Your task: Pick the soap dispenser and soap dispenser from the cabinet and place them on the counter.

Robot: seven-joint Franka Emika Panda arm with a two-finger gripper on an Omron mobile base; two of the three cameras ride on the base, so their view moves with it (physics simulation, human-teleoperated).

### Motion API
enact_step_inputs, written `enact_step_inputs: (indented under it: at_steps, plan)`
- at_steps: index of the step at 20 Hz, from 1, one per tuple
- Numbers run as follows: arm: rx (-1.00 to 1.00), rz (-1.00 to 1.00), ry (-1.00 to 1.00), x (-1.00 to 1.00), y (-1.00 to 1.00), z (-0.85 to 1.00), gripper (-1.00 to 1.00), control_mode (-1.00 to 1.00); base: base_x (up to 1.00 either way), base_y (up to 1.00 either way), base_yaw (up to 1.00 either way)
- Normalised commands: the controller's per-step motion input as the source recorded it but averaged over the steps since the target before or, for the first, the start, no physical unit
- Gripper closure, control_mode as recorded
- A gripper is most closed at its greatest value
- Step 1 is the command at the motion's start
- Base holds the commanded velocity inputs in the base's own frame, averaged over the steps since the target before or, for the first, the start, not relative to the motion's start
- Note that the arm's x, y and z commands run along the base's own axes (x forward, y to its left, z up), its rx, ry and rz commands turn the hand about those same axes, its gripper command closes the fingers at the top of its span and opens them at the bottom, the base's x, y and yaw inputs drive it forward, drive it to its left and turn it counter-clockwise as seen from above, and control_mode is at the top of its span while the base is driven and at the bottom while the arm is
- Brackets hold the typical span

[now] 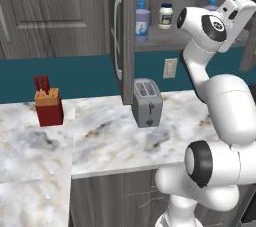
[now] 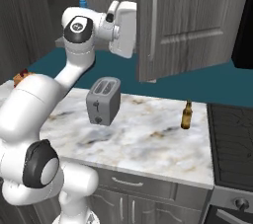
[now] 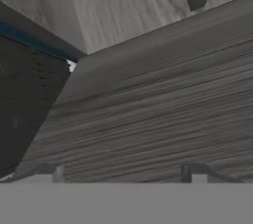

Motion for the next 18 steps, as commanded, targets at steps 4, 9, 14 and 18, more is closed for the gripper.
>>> enact_step_inputs:
  at_steps: [4, 9, 14, 18]
  plan:
    - [0.00, 0.01, -0.09, -0.31, -0.58, -0.09, -1.00, -1.00, 0.00, 0.00, 0.00]
    - [0.00, 0.01, -0.09, -0.31, -0.58, -0.10, -1.00, -1.00, 0.00, 0.00, 0.00]
    - [0.00, 0.01, -0.09, -0.31, -0.58, -0.10, -1.00, -1.00, 0.00, 0.00, 0.00]
    - [0.00, 0.01, -0.09, -0.31, -0.58, -0.10, -1.00, -1.00, 0.00, 0.00, 0.00]
